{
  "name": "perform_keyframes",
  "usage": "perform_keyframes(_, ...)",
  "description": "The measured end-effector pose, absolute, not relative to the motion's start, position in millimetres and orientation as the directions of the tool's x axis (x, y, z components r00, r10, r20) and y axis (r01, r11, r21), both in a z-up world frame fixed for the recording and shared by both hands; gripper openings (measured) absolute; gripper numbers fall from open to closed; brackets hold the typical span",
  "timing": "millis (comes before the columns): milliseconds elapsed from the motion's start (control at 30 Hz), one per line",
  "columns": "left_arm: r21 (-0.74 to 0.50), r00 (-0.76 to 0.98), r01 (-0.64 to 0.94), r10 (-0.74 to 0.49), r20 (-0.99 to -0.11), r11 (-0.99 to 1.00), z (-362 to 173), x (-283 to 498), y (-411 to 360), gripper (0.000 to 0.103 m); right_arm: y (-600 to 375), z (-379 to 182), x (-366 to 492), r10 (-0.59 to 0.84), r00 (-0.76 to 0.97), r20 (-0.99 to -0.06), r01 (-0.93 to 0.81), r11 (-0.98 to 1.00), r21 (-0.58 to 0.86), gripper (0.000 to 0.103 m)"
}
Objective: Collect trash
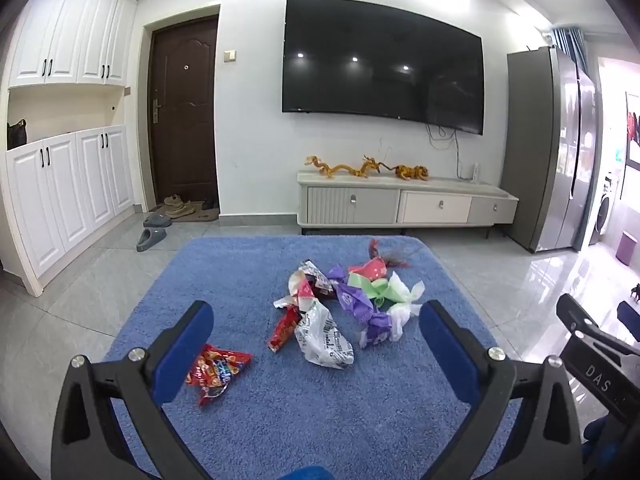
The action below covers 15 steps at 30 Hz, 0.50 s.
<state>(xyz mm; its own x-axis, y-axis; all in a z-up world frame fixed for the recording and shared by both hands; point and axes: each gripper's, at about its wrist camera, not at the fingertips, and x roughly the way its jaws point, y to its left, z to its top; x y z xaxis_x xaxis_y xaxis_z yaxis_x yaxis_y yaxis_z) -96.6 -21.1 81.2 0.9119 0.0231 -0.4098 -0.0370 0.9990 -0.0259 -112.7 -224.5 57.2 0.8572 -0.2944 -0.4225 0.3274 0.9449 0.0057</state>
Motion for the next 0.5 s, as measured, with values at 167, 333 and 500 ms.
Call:
perform_keyframes(167, -0.032, 0.922, -0.052, 0.035, -0.385, 0.998, 92, -110, -14, 0.103, -213, 70, -119, -0.292, 0.873, -0.392, 0.315, 0.949, -0.004, 0.103)
perform_keyframes(333, -0.033, 0.935, -0.067, 0.051, -0.351, 0.997, 102, -123, -9, 0.103, -206, 82, -139, -0.283, 0.894, -0.346, 0.303, 0.953, 0.003, 0.103)
perform_keyframes(500, -0.036, 0.939, -0.072, 0.056, -0.338, 0.997, 108, -131, -7, 0.103, -205, 89, -141, -0.284, 0.902, -0.327, 0.299, 0.954, -0.002, 0.103)
